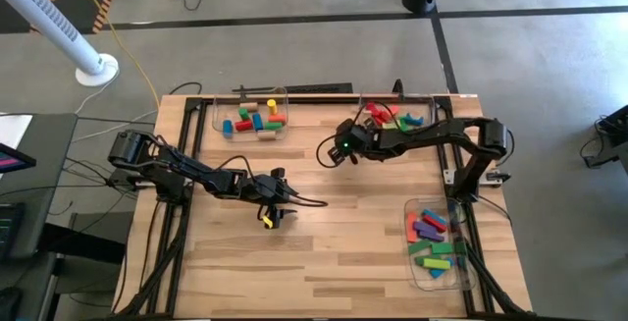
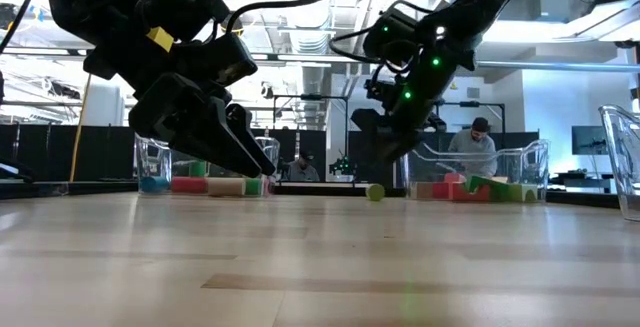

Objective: Sort blocks by size
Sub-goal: Put the light green cylindrical block into the top left transparent bin

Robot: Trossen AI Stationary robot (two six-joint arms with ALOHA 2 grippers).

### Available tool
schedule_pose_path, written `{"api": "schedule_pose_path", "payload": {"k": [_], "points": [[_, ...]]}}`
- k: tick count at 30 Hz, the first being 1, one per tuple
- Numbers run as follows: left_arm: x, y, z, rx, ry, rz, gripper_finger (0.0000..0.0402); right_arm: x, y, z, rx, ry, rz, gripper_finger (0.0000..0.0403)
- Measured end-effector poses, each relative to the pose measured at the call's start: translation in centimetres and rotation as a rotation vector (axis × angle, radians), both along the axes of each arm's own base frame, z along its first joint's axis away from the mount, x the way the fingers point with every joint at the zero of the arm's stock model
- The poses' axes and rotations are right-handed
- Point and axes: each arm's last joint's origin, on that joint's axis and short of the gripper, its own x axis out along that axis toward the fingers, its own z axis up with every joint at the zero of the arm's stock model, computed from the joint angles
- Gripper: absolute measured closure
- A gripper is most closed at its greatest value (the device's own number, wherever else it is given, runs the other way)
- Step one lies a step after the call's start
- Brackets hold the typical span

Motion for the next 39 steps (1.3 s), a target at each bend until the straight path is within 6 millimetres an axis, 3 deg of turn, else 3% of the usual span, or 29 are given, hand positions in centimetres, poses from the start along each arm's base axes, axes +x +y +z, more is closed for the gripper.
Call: {"api": "schedule_pose_path", "payload": {"k": [8, 12, 18, 25, 33, 36, 39], "points": [[0.2, 0.2, 0.2, 0.024, -0.03, -0.008, 0.0154, -0.3, -1.0, 0.0, 0.015, -0.002, -0.017, 0.0194], [0.7, 1.1, 1.1, 0.051, -0.133, 0.06, 0.0154, 0.0, -0.1, 0.0, 0.016, -0.002, 0.013, 0.0194], [1.6, 4.7, 2.7, 0.028, -0.28, 0.243, 0.0154, 0.4, 3.1, -0.3, 0.036, 0.033, 0.093, 0.0194], [2.0, 9.6, 3.8, -0.048, -0.245, 0.38, 0.0154, 0.0, 7.9, -0.9, 0.037, 0.114, 0.134, 0.0194], [2.1, 13.5, 5.2, -0.152, -0.29, 0.481, 0.0154, -1.4, 13.5, -1.2, -0.015, 0.161, 0.15, 0.0194], [3.2, 14.8, 4.8, -0.211, -0.281, 0.5, 0.0154, -2.0, 15.2, -1.3, -0.034, 0.167, 0.151, 0.0194], [5.4, 16.4, 4.0, -0.217, -0.248, 0.531, 0.0154, -2.7, 16.4, -1.4, -0.041, 0.172, 0.15, 0.0194]]}}
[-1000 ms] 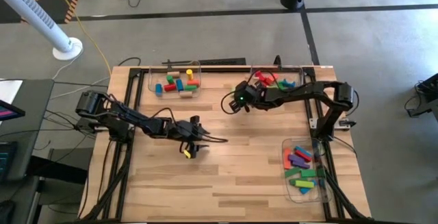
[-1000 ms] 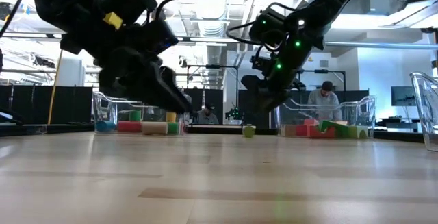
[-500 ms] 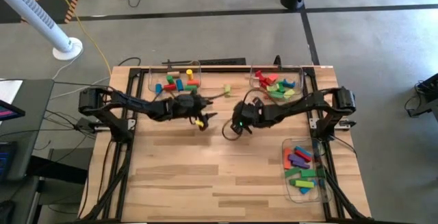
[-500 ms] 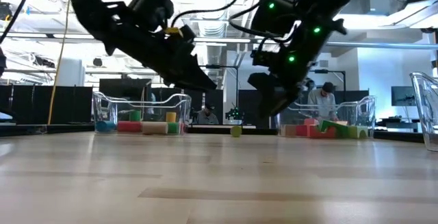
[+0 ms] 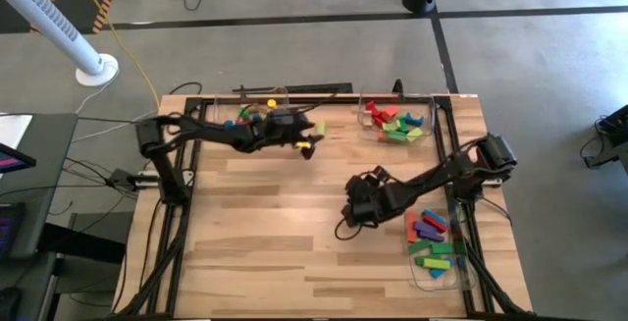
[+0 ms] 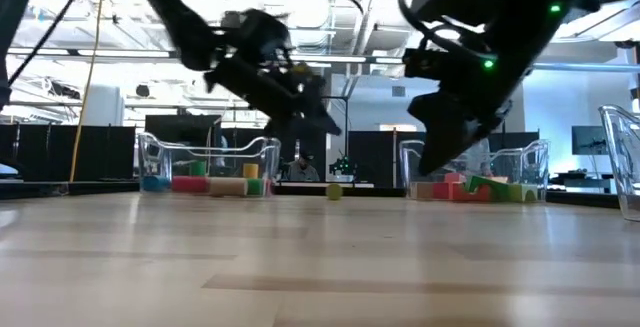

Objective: Sort blocks by size
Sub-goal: Put the light green cylindrical block into the top left transparent bin

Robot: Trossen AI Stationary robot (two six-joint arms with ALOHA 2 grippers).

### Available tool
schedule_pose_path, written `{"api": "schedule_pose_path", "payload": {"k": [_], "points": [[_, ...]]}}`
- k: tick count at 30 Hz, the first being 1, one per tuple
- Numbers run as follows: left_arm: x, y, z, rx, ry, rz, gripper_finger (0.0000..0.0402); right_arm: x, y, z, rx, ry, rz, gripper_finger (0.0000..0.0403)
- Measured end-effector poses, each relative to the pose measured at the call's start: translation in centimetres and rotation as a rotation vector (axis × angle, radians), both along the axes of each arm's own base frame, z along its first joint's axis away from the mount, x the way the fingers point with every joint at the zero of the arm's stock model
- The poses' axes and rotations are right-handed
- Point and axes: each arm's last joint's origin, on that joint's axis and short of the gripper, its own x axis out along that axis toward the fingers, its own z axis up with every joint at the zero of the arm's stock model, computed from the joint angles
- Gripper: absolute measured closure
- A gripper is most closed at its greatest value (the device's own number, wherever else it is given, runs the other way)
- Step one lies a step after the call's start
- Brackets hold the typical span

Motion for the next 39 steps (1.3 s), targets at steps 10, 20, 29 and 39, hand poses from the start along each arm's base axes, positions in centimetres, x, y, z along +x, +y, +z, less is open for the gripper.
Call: {"api": "schedule_pose_path", "payload": {"k": [10, 20, 29, 39], "points": [[5.1, 3.8, 0.2, -0.113, 0.309, 0.136, 0.0154, -1.6, 2.2, -0.2, -0.01, 0.024, -0.019, 0.0194], [4.6, 2.3, 1.3, -0.109, 0.382, 0.121, 0.0154, -2.3, 3.3, -0.2, -0.013, 0.004, -0.028, 0.0194], [2.0, -1.9, 7.5, -0.01, 0.426, -0.004, 0.0154, -0.6, 0.9, 0.0, -0.03, -0.005, -0.017, 0.0194], [-4.4, -9.3, 15.3, 0.106, 0.379, -0.176, 0.0154, 4.6, -4.8, 2.5, -0.014, -0.152, 0.175, 0.0194]]}}
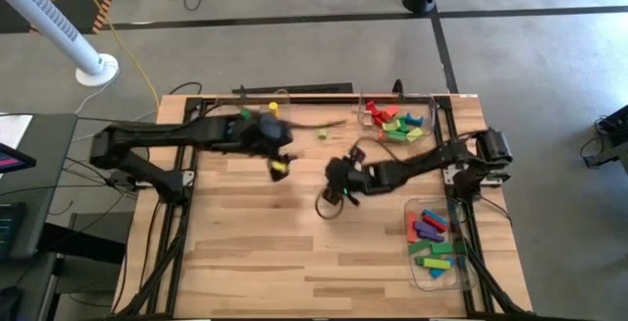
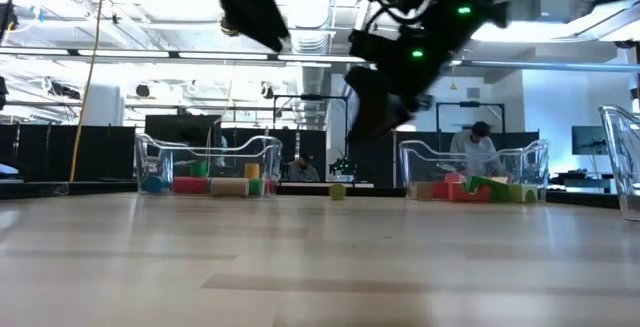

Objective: Sort blocks by size
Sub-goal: Put the light green cylindrical block into the top left transparent bin

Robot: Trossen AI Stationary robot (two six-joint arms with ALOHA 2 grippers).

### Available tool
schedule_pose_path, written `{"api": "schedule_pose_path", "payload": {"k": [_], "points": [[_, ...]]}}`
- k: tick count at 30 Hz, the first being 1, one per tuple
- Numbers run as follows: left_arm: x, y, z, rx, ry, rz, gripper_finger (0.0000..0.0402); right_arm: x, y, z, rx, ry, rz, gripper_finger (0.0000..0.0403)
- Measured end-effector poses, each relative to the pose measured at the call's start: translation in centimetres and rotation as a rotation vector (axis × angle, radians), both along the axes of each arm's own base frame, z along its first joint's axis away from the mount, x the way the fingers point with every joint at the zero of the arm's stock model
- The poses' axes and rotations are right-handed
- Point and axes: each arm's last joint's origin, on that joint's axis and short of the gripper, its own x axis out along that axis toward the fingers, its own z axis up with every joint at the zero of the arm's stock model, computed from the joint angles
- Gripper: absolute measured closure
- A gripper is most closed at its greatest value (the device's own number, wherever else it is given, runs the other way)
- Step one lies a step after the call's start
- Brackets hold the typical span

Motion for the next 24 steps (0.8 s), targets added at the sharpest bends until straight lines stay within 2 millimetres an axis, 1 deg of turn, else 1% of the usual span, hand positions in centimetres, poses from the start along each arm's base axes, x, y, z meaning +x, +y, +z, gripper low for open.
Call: {"api": "schedule_pose_path", "payload": {"k": [3, 5, 7, 10, 12, 14, 16, 19, 21, 24], "points": [[-2.2, -2.4, 0.2, -0.014, -0.009, -0.043, 0.0154, 1.0, -3.0, 1.2, -0.003, -0.017, 0.02, 0.0194], [-3.5, -3.9, -0.7, -0.029, -0.006, -0.052, 0.0154, 1.3, -5.6, 2.0, 0.008, -0.029, 0.0, 0.0194], [-4.6, -5.0, -2.0, -0.044, -0.002, -0.054, 0.0154, 1.3, -8.6, 2.6, 0.063, -0.054, -0.015, 0.0194], [-5.7, -6.2, -4.5, -0.081, -0.014, -0.055, 0.0154, 0.6, -13.3, 3.2, 0.211, -0.122, -0.032, 0.0194], [-6.0, -6.7, -6.3, -0.107, -0.023, -0.053, 0.0154, -0.2, -16.2, 3.5, 0.292, -0.177, -0.071, 0.0194], [-6.2, -7.0, -8.0, -0.127, -0.025, -0.047, 0.0154, -1.1, -18.5, 3.8, 0.33, -0.21, -0.113, 0.0194], [-6.3, -7.0, -9.5, -0.146, -0.042, -0.034, 0.0154, -2.0, -20.3, 3.9, 0.357, -0.233, -0.135, 0.0194], [-6.0, -7.1, -11.5, -0.165, -0.083, -0.023, 0.0154, -2.8, -22.0, 3.5, 0.404, -0.248, -0.145, 0.0194], [-5.8, -7.0, -12.5, -0.167, -0.097, -0.022, 0.0154, -3.0, -22.9, 2.3, 0.457, -0.236, -0.148, 0.0194], [-5.0, -6.9, -12.9, -0.172, -0.136, -0.016, 0.0154, -2.7, -24.0, 0.8, 0.478, -0.242, -0.158, 0.0194]]}}
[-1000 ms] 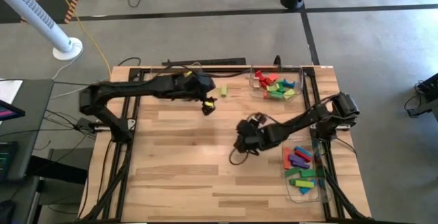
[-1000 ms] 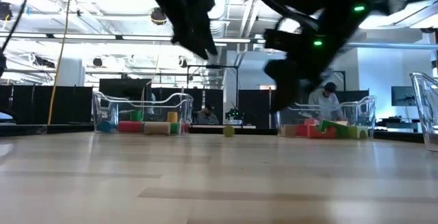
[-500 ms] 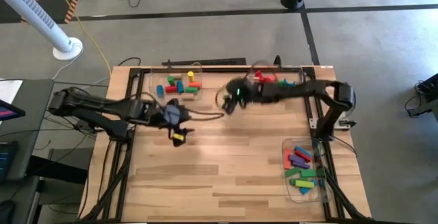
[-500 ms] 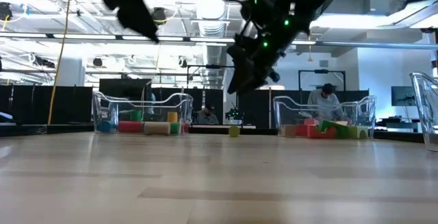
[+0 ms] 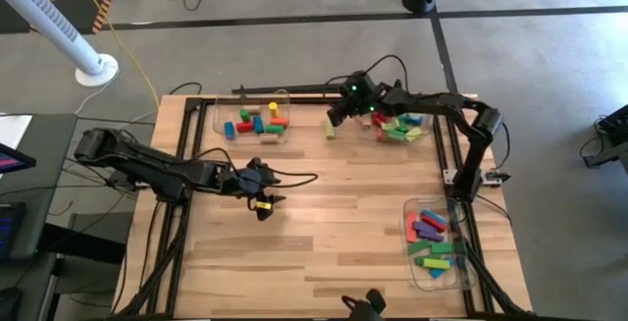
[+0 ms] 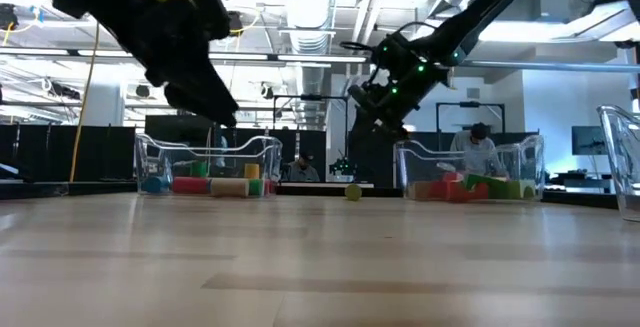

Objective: Sort blocks by size
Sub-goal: Put the light green cylindrical block into the top left transparent bin

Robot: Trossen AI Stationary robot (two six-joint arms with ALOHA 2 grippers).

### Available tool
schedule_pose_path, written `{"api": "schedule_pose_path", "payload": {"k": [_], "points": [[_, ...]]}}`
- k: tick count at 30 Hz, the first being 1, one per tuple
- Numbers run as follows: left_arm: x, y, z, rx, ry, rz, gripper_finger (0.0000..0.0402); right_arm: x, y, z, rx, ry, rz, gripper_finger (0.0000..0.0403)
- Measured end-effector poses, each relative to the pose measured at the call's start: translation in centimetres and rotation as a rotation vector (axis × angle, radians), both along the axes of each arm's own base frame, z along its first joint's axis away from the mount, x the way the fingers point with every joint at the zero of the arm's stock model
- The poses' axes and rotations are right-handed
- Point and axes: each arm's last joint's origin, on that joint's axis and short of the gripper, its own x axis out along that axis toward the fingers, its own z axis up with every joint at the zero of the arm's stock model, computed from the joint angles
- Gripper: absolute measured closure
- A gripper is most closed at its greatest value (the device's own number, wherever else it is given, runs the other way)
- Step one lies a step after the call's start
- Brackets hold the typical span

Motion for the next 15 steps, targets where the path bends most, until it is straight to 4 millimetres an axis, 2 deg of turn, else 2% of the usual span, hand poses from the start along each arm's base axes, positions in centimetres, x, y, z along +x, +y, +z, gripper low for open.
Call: {"api": "schedule_pose_path", "payload": {"k": [5, 8, 9, 13, 15], "points": [[1.2, -0.2, -0.8, -0.017, -0.012, -0.017, 0.0154, 1.1, -1.5, -1.4, 0.02, 0.034, -0.006, 0.0194], [1.8, -0.3, -1.1, -0.029, -0.004, -0.034, 0.0154, 1.7, -1.0, -1.7, 0.105, 0.15, 0.004, 0.0194], [1.9, -0.3, -1.3, -0.028, 0.004, -0.035, 0.0154, 2.0, -0.8, -1.3, 0.117, 0.182, 0.02, 0.0194], [2.0, -0.3, -1.7, -0.025, 0.026, -0.035, 0.0154, 3.0, 0.5, 2.2, 0.045, 0.239, 0.082, 0.0198], [2.0, -0.3, -1.7, -0.022, 0.029, -0.036, 0.0154, 3.2, 1.5, 2.7, 0.023, 0.269, 0.105, 0.0205]]}}
